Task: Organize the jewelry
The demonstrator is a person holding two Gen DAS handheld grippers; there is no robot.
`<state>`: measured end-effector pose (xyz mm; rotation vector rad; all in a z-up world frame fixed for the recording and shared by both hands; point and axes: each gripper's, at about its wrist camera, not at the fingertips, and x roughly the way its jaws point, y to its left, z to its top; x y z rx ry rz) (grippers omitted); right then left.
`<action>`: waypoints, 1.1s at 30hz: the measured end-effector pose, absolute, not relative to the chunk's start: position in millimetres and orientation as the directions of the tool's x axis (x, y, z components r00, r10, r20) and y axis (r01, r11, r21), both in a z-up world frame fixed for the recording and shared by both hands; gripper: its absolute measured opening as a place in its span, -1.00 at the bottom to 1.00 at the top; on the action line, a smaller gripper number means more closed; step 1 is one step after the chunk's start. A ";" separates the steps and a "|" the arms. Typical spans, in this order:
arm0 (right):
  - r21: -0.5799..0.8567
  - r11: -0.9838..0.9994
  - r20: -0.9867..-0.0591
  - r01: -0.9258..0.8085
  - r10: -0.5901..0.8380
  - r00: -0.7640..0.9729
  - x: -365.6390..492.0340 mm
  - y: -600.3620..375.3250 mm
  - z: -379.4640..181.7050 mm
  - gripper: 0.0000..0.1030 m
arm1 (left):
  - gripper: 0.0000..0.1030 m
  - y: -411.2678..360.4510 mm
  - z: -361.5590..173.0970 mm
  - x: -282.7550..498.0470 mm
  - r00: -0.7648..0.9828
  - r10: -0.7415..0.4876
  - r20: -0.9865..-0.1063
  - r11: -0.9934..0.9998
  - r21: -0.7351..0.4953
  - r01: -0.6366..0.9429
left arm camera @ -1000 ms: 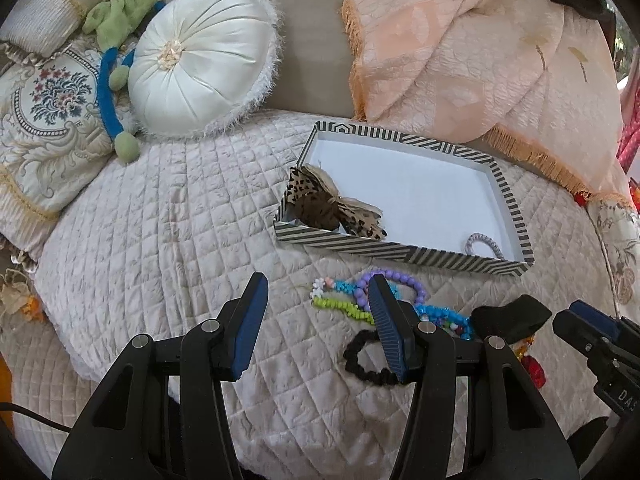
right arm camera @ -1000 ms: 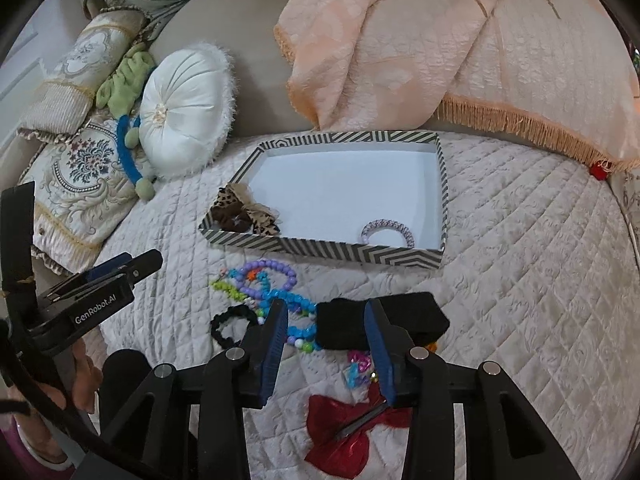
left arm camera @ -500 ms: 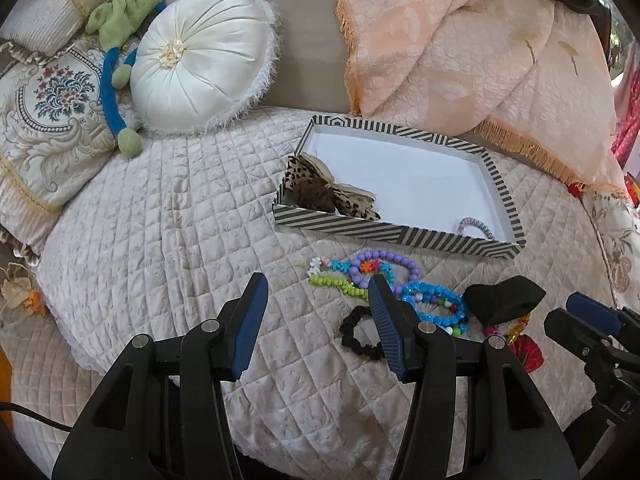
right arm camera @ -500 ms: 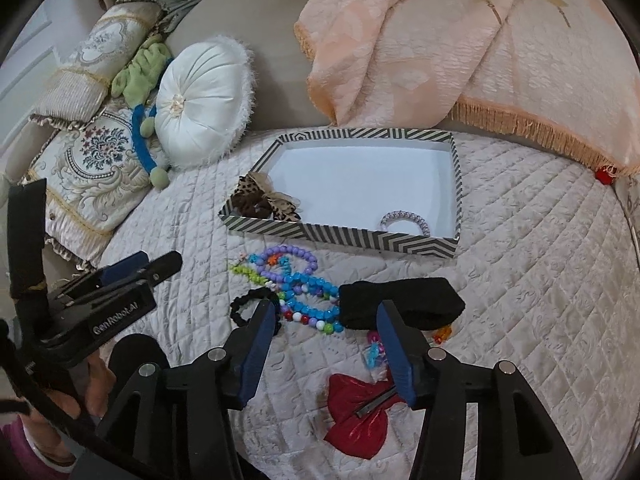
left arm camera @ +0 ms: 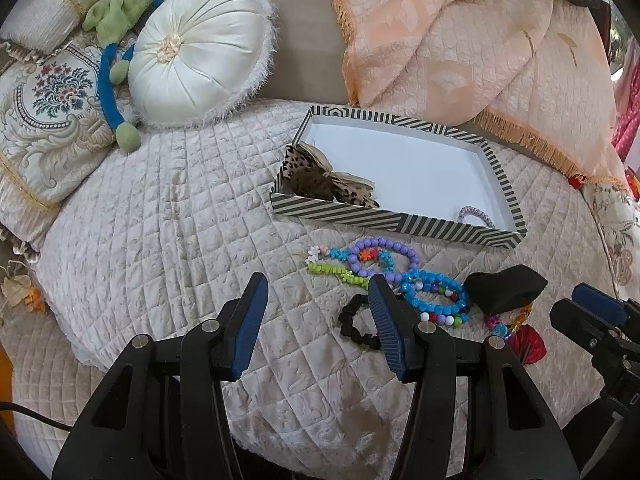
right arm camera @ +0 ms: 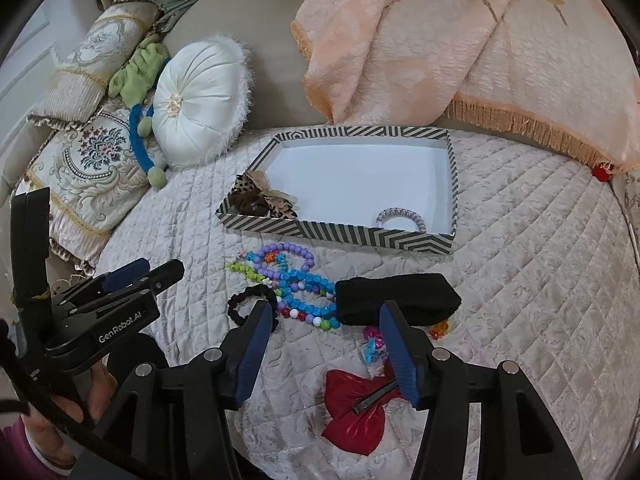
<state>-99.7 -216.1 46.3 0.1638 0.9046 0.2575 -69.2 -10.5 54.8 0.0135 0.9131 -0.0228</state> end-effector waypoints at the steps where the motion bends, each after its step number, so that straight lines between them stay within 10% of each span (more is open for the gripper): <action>1: 0.248 0.957 -0.755 -0.149 0.287 0.590 -99.7 -217.2 45.7 0.05 | 0.01 -10.2 54.2 -69.1 0.609 -0.017 -0.793 1.000 -0.001 0.026; 33: 0.343 0.938 -0.816 0.047 0.272 0.510 -68.4 -301.4 -12.6 0.17 | 0.02 7.9 -5.6 -33.4 0.364 -0.196 -0.911 0.979 -0.200 0.027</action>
